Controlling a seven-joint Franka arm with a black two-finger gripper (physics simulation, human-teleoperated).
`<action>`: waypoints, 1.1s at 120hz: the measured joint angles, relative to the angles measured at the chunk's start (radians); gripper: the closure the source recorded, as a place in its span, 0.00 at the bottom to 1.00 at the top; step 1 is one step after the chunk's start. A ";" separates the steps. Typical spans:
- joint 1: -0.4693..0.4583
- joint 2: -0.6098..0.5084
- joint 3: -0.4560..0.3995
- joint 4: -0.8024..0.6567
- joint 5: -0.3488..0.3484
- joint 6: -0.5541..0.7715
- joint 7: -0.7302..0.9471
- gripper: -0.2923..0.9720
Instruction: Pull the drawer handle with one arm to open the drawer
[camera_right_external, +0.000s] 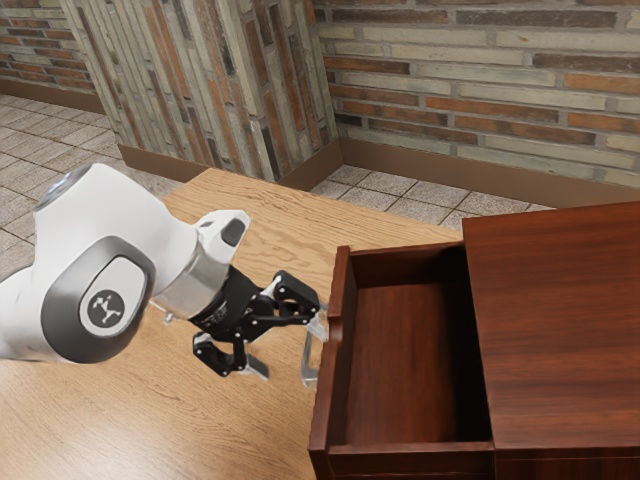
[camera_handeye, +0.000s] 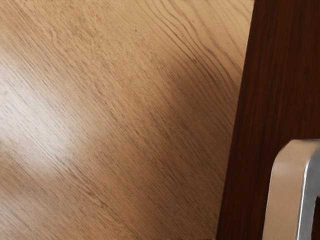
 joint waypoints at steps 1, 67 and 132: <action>-0.011 -0.002 0.013 -0.001 0.003 0.000 0.000 0.23; -0.149 -0.074 0.217 -0.058 0.112 -0.011 0.001 0.23; -0.178 -0.112 0.210 -0.065 0.137 -0.022 0.001 0.23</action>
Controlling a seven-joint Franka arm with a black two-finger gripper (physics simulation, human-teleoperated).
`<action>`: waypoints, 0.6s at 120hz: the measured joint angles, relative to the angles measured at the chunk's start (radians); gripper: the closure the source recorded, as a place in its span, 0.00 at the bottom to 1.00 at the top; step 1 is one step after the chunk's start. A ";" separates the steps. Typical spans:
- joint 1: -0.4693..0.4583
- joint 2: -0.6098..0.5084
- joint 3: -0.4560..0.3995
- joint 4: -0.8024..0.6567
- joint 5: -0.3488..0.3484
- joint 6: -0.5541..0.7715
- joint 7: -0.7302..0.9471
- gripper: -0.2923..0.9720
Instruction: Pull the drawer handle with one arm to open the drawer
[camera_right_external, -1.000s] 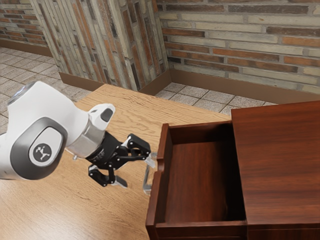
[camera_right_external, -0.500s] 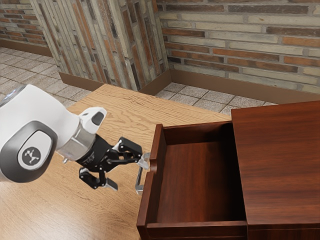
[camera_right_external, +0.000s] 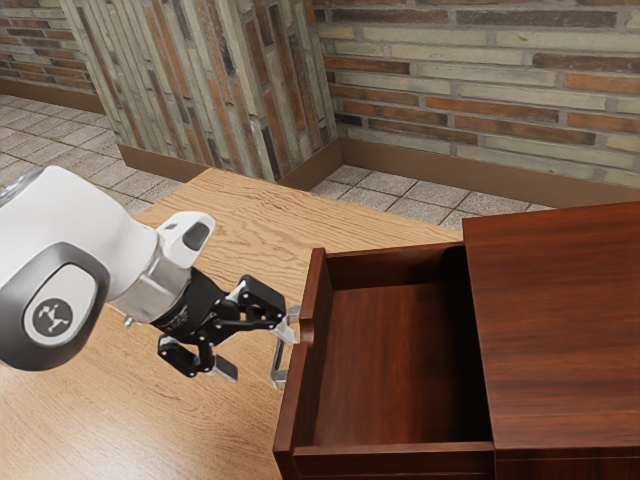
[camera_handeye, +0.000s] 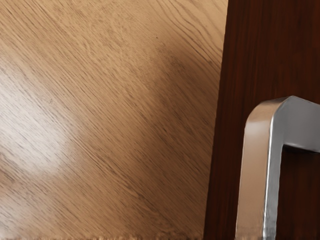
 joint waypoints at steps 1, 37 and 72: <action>-0.001 -0.001 0.000 0.000 0.000 0.000 0.000 0.23; -0.009 -0.046 -0.016 -0.003 0.006 -0.015 0.000 0.23; -0.006 -0.016 -0.078 0.259 0.254 -0.178 0.075 0.23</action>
